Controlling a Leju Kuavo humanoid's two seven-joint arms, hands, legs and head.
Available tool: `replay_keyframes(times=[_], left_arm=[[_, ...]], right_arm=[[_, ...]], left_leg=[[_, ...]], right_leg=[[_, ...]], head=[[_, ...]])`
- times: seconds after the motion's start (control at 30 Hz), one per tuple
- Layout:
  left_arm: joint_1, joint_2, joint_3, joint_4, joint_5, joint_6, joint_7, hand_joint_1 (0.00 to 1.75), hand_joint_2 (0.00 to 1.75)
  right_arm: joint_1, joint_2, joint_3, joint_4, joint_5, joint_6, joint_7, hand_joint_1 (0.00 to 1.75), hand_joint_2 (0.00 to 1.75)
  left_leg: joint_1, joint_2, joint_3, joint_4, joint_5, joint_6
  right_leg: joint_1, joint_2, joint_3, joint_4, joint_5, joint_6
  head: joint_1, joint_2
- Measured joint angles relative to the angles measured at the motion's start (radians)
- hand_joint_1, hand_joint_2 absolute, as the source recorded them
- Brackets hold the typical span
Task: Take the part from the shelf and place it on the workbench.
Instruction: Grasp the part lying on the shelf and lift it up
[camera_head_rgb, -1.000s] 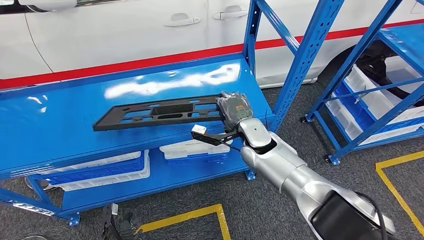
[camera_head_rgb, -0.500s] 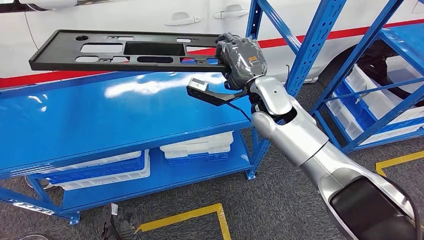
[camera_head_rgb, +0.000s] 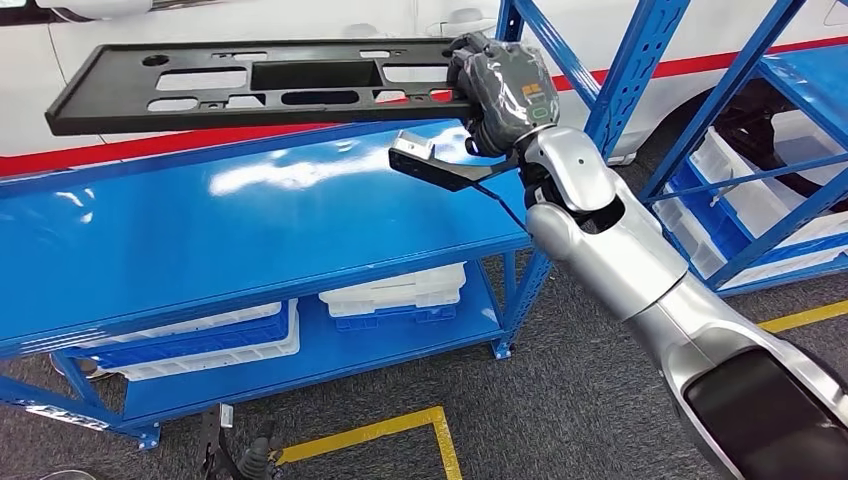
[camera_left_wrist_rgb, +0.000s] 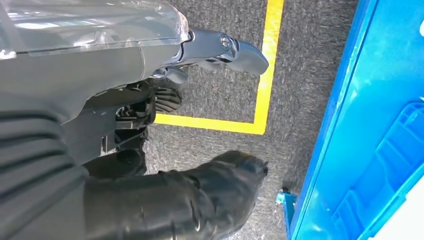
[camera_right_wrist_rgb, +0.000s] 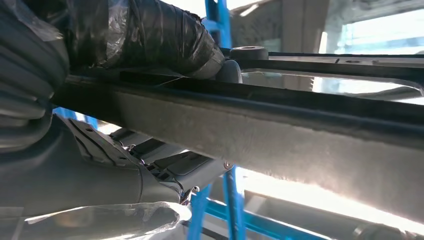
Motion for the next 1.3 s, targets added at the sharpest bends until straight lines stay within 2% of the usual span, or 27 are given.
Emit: replay_keyframes(times=[0.7, 0.93, 1.3], left_arm=[[-0.004, 0.0, 0.0, 0.0, -0.001, 0.01, -0.012, 0.0, 1.75], [-0.004, 0.0, 0.0, 0.0, -0.005, 0.013, -0.009, 0.0, 1.75], [-0.004, 0.0, 0.0, 0.0, -0.008, 0.021, 0.0, 0.0, 1.75]], right_arm=[[-0.019, -0.004, 0.0, -0.073, -0.012, 0.021, -0.005, 1.75, 1.75], [-0.017, -0.03, 0.0, -0.129, -0.083, 0.064, -0.064, 1.75, 1.75], [-0.017, -0.062, 0.0, -0.178, -0.102, 0.068, -0.059, 1.75, 1.75]], left_leg=[[0.0, 0.0, 0.0, 0.0, 0.0, 0.0], [0.0, 0.0, 0.0, 0.0, 0.0, 0.0], [-0.001, 0.0, -0.002, 0.004, -0.001, 0.002]], right_leg=[[0.0, 0.0, 0.0, 0.0, 0.0, 0.0], [0.0, 0.0, 0.0, 0.0, 0.0, 0.0], [-0.004, 0.0, 0.0, 0.0, 0.001, 0.001]], head=[[0.0, 0.0], [0.0, 0.0], [0.0, 0.0]])
